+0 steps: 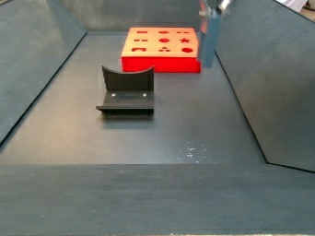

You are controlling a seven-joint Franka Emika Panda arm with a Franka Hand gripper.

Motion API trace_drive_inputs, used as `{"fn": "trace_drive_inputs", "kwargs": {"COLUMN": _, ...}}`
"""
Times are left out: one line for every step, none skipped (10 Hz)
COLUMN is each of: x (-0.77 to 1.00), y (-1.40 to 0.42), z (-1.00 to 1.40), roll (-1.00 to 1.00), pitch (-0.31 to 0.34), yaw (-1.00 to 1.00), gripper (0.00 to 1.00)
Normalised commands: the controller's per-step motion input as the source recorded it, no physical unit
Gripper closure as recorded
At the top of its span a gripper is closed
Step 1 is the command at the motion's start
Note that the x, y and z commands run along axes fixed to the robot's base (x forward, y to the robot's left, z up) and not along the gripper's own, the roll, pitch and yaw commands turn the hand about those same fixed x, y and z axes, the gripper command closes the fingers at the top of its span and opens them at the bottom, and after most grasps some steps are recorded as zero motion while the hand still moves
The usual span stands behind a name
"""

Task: Pick up the arch object. Move up. Rotate the arch object. Move to above the board. Insert the arch object.
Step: Rotate the arch object.

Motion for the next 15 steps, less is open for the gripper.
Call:
{"fn": "trace_drive_inputs", "kwargs": {"x": 0.30, "y": -0.06, "z": 0.97, "roll": 0.01, "pitch": 0.083, "yaw": 0.02, "gripper": 1.00}}
{"fn": "trace_drive_inputs", "kwargs": {"x": 0.14, "y": -0.03, "z": 0.70, "roll": 0.01, "pitch": 0.077, "yaw": 0.03, "gripper": 1.00}}
{"fn": "trace_drive_inputs", "kwargs": {"x": 0.09, "y": -0.03, "z": 0.59, "roll": 0.01, "pitch": 0.076, "yaw": 0.03, "gripper": 1.00}}
{"fn": "trace_drive_inputs", "kwargs": {"x": 0.04, "y": -0.02, "z": 0.37, "roll": 0.02, "pitch": 0.068, "yaw": 0.03, "gripper": 1.00}}
{"fn": "trace_drive_inputs", "kwargs": {"x": 0.03, "y": -0.02, "z": 0.21, "roll": 0.03, "pitch": 0.068, "yaw": 0.03, "gripper": 1.00}}
{"fn": "trace_drive_inputs", "kwargs": {"x": 0.04, "y": -0.02, "z": 0.00, "roll": 0.04, "pitch": -0.065, "yaw": -0.43, "gripper": 1.00}}
{"fn": "trace_drive_inputs", "kwargs": {"x": 0.04, "y": -0.01, "z": -0.01, "roll": 0.04, "pitch": -0.065, "yaw": -0.40, "gripper": 1.00}}
{"fn": "trace_drive_inputs", "kwargs": {"x": 0.03, "y": 0.01, "z": -0.02, "roll": 0.04, "pitch": -0.059, "yaw": -0.31, "gripper": 1.00}}
{"fn": "trace_drive_inputs", "kwargs": {"x": 0.02, "y": 0.01, "z": -0.02, "roll": 0.03, "pitch": -0.052, "yaw": -0.21, "gripper": 1.00}}
{"fn": "trace_drive_inputs", "kwargs": {"x": 0.00, "y": 0.00, "z": 0.00, "roll": 0.03, "pitch": -0.048, "yaw": -0.26, "gripper": 1.00}}
{"fn": "trace_drive_inputs", "kwargs": {"x": 0.00, "y": 0.00, "z": -1.00, "roll": 0.03, "pitch": -0.045, "yaw": -0.19, "gripper": 1.00}}
{"fn": "trace_drive_inputs", "kwargs": {"x": 0.01, "y": 0.00, "z": -1.00, "roll": 0.03, "pitch": -0.056, "yaw": -0.14, "gripper": 1.00}}
{"fn": "trace_drive_inputs", "kwargs": {"x": 0.01, "y": 0.00, "z": -1.00, "roll": 0.03, "pitch": -0.048, "yaw": -0.10, "gripper": 1.00}}
{"fn": "trace_drive_inputs", "kwargs": {"x": 0.01, "y": 0.00, "z": -1.00, "roll": 0.02, "pitch": -0.038, "yaw": -0.07, "gripper": 1.00}}
{"fn": "trace_drive_inputs", "kwargs": {"x": 0.01, "y": 0.00, "z": -1.00, "roll": 0.01, "pitch": -0.036, "yaw": -0.05, "gripper": 1.00}}
